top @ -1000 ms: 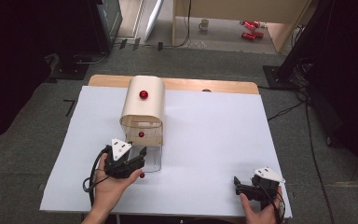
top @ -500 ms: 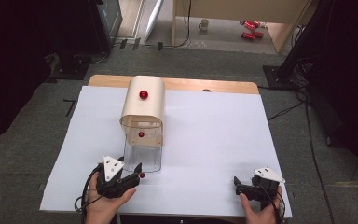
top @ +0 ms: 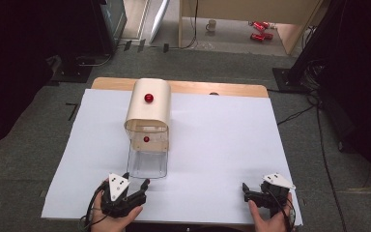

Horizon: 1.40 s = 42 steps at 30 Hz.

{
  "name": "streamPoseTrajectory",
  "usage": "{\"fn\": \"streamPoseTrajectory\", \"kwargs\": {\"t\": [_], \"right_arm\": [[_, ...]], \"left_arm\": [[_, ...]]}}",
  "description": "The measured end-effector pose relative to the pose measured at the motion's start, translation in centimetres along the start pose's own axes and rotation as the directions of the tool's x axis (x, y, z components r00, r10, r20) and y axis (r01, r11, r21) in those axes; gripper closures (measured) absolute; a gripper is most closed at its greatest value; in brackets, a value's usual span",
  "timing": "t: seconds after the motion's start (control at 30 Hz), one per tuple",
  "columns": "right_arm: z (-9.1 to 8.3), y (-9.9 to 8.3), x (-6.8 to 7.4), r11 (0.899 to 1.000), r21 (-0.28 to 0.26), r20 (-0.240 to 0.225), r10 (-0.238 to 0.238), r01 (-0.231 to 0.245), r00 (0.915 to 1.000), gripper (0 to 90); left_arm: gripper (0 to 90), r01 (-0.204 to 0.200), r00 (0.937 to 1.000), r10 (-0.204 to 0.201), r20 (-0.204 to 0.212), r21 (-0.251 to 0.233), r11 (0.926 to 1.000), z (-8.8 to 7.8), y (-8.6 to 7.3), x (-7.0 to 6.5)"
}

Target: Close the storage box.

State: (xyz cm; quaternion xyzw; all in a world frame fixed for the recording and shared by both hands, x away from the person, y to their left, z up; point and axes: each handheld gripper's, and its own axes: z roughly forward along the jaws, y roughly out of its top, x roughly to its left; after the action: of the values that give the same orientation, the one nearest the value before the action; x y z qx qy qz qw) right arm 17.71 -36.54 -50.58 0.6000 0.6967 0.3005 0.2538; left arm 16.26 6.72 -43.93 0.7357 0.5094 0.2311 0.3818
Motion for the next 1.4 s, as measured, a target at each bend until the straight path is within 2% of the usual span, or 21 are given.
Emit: {"fn": "streamPoseTrajectory", "kwargs": {"t": [0.3,0.8,1.03,1.07,1.13,1.4], "right_arm": [[0.0,0.0,0.0,1.000,0.001,0.000,0.001,-0.001,1.0000,0.0],[0.0,0.0,0.0,1.000,0.001,-0.001,0.000,0.000,1.0000,0.0],[0.0,0.0,0.0,1.000,0.000,-0.001,0.000,0.000,1.0000,0.0],[0.0,0.0,0.0,1.000,-0.001,-0.001,0.000,0.000,1.0000,0.0],[0.0,0.0,0.0,1.000,-0.001,-0.001,0.000,0.000,1.0000,0.0],[0.0,0.0,0.0,1.000,0.000,-0.001,0.001,-0.001,1.0000,0.0]], "left_arm": [[35.3,0.007,1.0000,-0.007,-0.005,0.036,0.9993,0.3,-2.0,-0.8],[49.8,-0.012,0.9992,0.015,-0.038,0.064,0.9979,1.9,-3.4,-1.1],[58.6,-0.023,0.9994,0.024,-0.025,0.058,0.9980,2.5,-3.2,-1.4],[62.4,-0.031,0.9986,0.033,-0.040,0.064,0.9975,2.8,-3.2,-1.5],[65.0,-0.029,0.9987,0.032,-0.039,0.068,0.9972,3.0,-3.1,-1.5],[67.9,-0.042,0.9982,0.045,-0.040,0.062,0.9972,3.8,-2.8,-1.9]]}}
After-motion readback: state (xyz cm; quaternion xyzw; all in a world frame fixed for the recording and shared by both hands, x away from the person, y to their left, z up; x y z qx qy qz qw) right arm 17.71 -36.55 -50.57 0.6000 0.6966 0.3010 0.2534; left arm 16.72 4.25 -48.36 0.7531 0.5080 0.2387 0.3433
